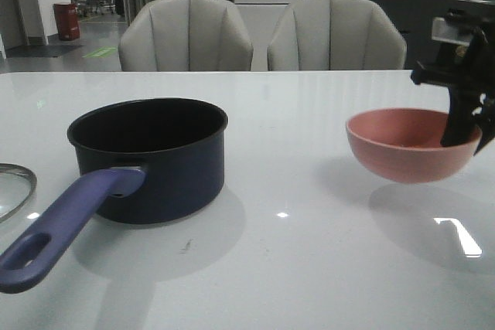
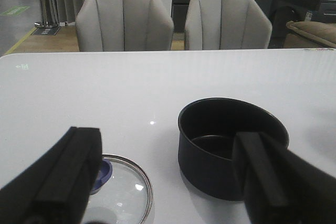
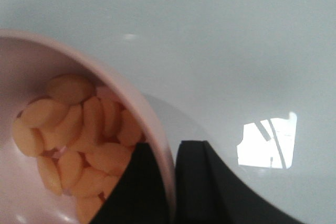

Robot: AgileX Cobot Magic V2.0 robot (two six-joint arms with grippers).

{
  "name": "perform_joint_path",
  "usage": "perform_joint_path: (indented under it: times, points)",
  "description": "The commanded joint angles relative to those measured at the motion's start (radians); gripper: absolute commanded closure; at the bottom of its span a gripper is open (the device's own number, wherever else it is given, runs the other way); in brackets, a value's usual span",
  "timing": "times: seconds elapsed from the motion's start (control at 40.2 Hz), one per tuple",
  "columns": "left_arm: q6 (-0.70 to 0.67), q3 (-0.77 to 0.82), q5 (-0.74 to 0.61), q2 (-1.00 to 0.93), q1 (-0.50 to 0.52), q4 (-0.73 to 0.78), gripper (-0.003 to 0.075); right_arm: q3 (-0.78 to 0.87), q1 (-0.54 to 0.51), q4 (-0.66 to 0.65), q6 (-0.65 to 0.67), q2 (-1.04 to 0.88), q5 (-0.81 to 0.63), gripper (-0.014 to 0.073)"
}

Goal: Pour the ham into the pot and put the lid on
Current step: 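Grasp the rim of the pink bowl with the right gripper, then lift the pink bowl and carry it over the saucepan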

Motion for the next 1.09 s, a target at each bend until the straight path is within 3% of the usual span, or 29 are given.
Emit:
perform_joint_path:
  times: [0.0, 0.299, 0.547, 0.846, 1.07]
  points:
    - [0.0, -0.028, -0.072, 0.009, -0.006, -0.002, 0.0167, -0.085, 0.047, 0.014, -0.021, -0.129, 0.01, 0.0456]
    - [0.0, -0.028, -0.068, 0.009, -0.006, -0.002, 0.0167, -0.316, 0.297, -0.039, 0.01, -0.186, 0.067, 0.0456]
    - [0.0, -0.028, -0.066, 0.009, -0.006, -0.002, 0.0168, -0.471, 0.499, -0.265, 0.201, -0.078, -0.025, 0.0456]
    - [0.0, -0.028, -0.066, 0.009, -0.006, -0.002, 0.0167, -0.468, 0.603, -0.405, 0.21, 0.004, -0.365, 0.0456]
    - [0.0, -0.028, -0.066, 0.009, -0.006, -0.002, 0.0167, -0.288, 0.611, -0.517, 0.209, 0.003, -0.759, 0.0456]
